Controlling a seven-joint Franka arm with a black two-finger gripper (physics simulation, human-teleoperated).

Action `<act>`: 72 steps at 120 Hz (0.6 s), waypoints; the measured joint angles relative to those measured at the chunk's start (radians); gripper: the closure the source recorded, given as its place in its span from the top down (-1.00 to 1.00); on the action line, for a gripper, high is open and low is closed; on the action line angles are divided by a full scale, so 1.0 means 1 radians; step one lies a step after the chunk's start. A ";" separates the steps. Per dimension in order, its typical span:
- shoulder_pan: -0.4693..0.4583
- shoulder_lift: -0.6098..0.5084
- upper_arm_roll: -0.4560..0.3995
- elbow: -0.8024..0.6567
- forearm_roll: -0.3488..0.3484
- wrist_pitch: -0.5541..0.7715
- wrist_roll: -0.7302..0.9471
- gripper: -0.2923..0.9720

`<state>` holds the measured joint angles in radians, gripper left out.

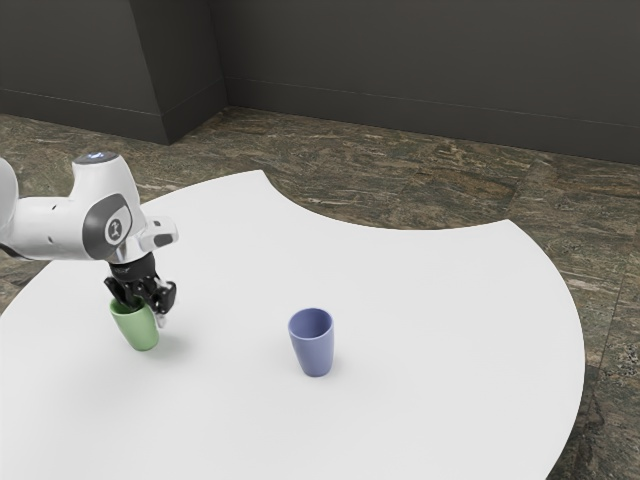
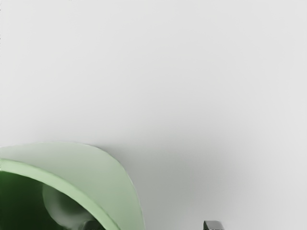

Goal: Place the left cup onto the right cup

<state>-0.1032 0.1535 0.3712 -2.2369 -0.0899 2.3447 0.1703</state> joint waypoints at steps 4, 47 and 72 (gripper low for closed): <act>0.000 0.000 0.000 0.000 0.000 0.001 -0.002 -0.40; -0.003 -0.001 0.000 -0.001 0.005 0.000 -0.026 -0.68; -0.006 -0.004 0.001 -0.001 0.011 -0.003 -0.044 -0.71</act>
<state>-0.1091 0.1491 0.3717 -2.2384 -0.0786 2.3421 0.1263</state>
